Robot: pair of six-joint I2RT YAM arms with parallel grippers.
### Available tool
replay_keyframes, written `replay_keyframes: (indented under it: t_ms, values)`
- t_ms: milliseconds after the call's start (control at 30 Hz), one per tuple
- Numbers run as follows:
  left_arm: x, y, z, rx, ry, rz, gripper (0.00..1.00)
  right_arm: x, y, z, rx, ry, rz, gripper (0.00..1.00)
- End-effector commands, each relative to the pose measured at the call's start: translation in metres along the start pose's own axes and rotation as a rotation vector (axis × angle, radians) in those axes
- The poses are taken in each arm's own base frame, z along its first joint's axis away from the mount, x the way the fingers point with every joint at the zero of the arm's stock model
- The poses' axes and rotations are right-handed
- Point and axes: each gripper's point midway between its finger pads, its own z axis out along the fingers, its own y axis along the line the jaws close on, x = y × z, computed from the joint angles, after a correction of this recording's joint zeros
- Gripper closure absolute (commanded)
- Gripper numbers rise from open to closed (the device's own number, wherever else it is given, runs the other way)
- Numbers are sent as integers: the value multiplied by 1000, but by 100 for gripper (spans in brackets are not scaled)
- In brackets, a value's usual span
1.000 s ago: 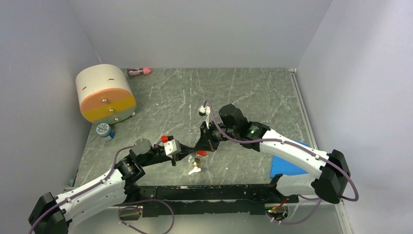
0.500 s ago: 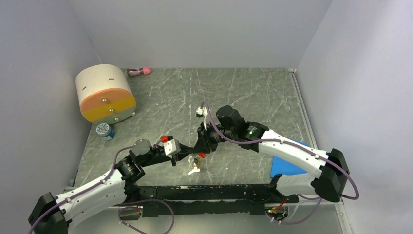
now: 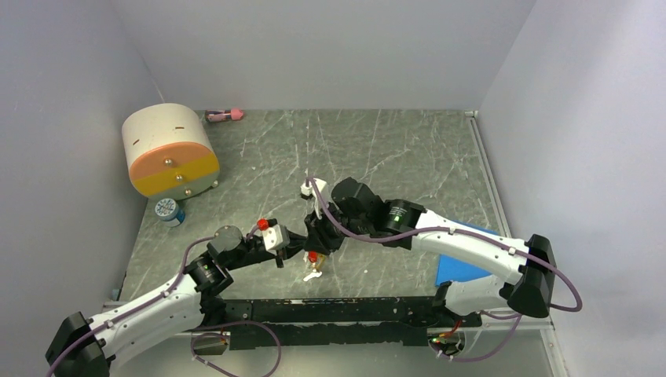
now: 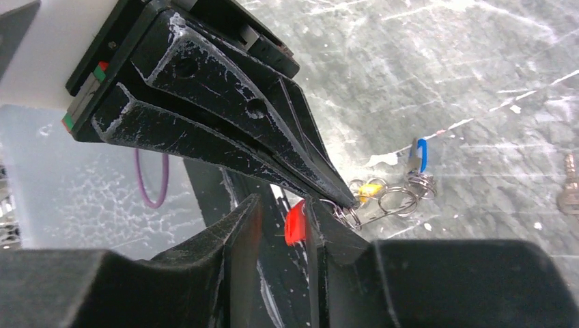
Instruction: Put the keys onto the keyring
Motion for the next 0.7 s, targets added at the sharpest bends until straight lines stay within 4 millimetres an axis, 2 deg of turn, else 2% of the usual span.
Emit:
replay_keyframes:
  t_ms: [0, 267, 667]
  values:
    - [-13, 0, 0, -3, -52, 15, 98, -15, -3, -5, 87, -29, -60, 65]
    - [-13, 0, 0, -2, -53, 16, 97, -23, 6, -13, 73, -67, -84, 54]
    - [-12, -1, 2, 9, -56, 23, 97, -31, 4, -35, 111, -159, -89, 37]
